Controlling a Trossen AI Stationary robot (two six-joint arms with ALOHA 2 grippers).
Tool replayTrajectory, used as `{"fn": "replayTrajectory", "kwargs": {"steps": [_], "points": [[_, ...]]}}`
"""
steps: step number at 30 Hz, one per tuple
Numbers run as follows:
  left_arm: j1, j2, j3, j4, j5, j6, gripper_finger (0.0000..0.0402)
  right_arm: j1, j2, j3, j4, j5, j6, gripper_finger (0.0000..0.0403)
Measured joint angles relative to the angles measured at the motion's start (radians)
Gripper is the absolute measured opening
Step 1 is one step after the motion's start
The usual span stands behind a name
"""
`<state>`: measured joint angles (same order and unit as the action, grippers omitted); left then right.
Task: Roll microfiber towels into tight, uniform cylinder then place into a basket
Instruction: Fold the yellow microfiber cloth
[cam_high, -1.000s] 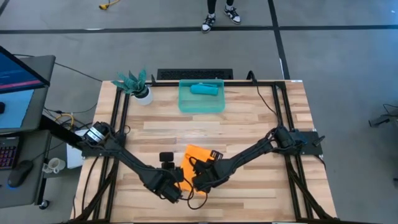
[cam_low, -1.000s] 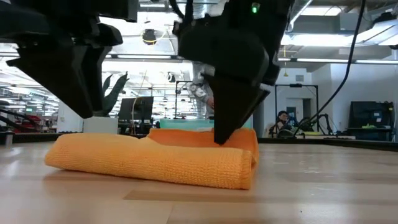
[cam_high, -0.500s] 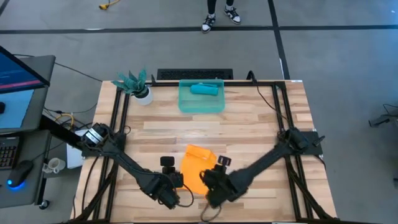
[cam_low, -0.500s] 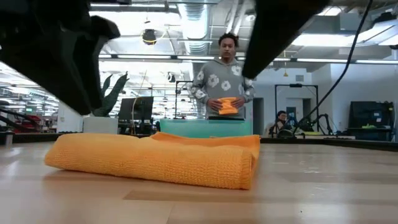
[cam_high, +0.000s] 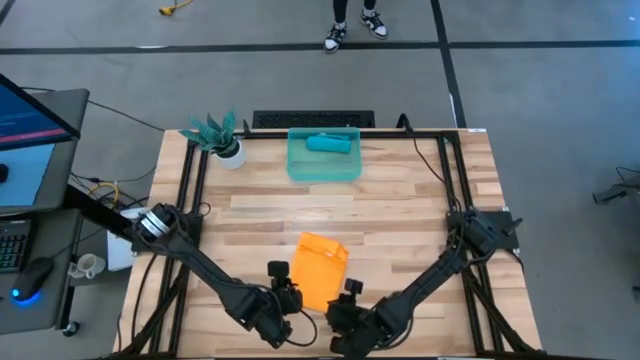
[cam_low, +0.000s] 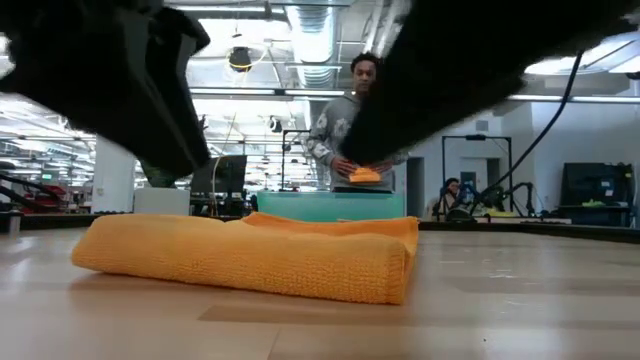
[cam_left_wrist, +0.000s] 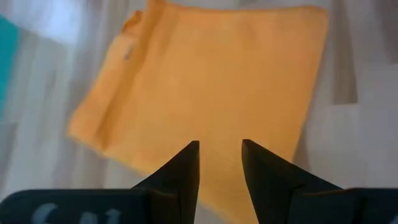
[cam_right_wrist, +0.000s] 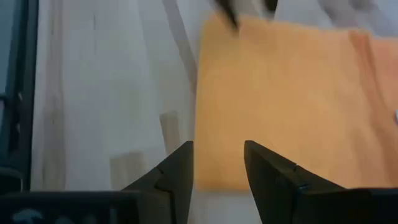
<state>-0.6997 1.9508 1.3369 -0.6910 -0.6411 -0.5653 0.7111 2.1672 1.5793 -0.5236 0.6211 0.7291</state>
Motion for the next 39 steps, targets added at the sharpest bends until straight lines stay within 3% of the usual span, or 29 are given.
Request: {"fn": "replayTrajectory", "kwargs": {"steps": [9,14,22,30,39], "points": [[-0.003,0.124,-0.001,0.008,0.008,-0.067,0.0112,-0.030,-0.001,0.002,0.050,-0.018,-0.056,0.0159],[-0.008,0.138,0.002,0.010,0.008,-0.144,0.0112,-0.058,0.039,0.006,0.073,-0.125,-0.056,0.0132],[-0.022,0.135,0.005,0.011,0.053,-0.299,0.0112,-0.072,0.093,0.007,0.047,-0.205,-0.025,0.0096],[-0.027,0.138,0.056,-0.013,0.107,-0.285,0.0112,-0.055,0.053,0.003,0.003,-0.212,-0.083,0.0097],[-0.030,0.138,0.134,-0.139,0.078,-0.261,0.0112,-0.024,0.003,0.003,-0.088,-0.171,-0.086,0.0097]]}}
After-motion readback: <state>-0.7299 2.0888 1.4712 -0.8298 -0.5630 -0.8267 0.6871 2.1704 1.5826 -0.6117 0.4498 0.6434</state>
